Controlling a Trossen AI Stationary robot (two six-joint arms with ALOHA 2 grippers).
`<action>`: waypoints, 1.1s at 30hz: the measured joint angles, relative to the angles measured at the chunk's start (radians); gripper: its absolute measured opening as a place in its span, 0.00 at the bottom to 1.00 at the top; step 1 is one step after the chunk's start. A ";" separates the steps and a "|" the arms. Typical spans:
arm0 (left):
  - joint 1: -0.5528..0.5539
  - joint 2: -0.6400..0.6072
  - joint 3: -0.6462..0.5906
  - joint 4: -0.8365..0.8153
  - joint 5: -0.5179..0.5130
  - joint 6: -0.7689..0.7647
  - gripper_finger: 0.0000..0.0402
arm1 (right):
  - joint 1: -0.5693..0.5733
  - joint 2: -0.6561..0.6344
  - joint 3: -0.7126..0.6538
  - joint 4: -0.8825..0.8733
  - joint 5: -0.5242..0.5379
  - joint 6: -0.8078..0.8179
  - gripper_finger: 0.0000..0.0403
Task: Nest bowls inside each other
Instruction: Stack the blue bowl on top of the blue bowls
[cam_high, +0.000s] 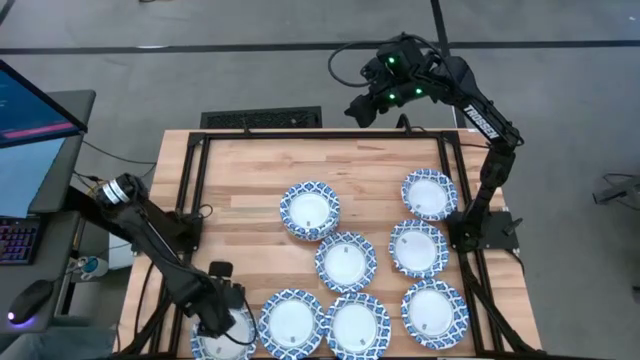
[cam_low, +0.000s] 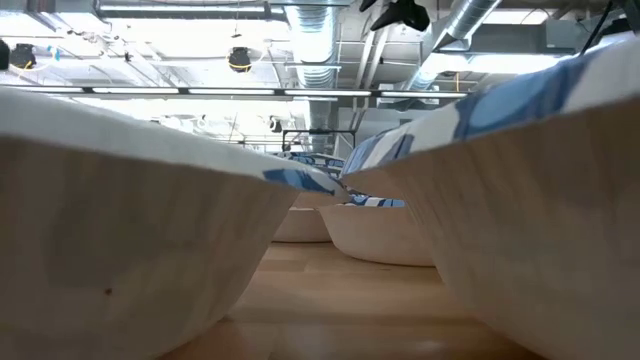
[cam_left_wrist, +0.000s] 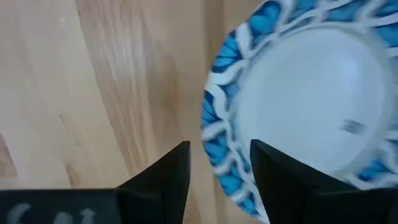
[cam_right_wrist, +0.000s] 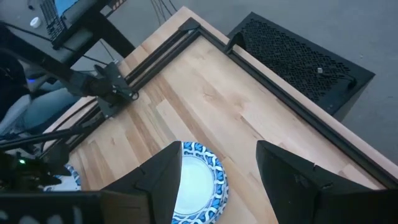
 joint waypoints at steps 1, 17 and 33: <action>0.000 -0.024 0.000 -0.002 0.000 -0.005 0.40 | 0.000 0.000 0.000 0.000 0.000 0.000 0.57; 0.073 -0.129 -0.148 0.126 0.108 0.170 0.40 | 0.020 0.000 0.000 0.000 0.024 0.016 0.57; 0.241 -0.135 -0.246 0.311 0.349 0.383 0.40 | 0.051 0.000 0.000 -0.014 0.048 0.046 0.57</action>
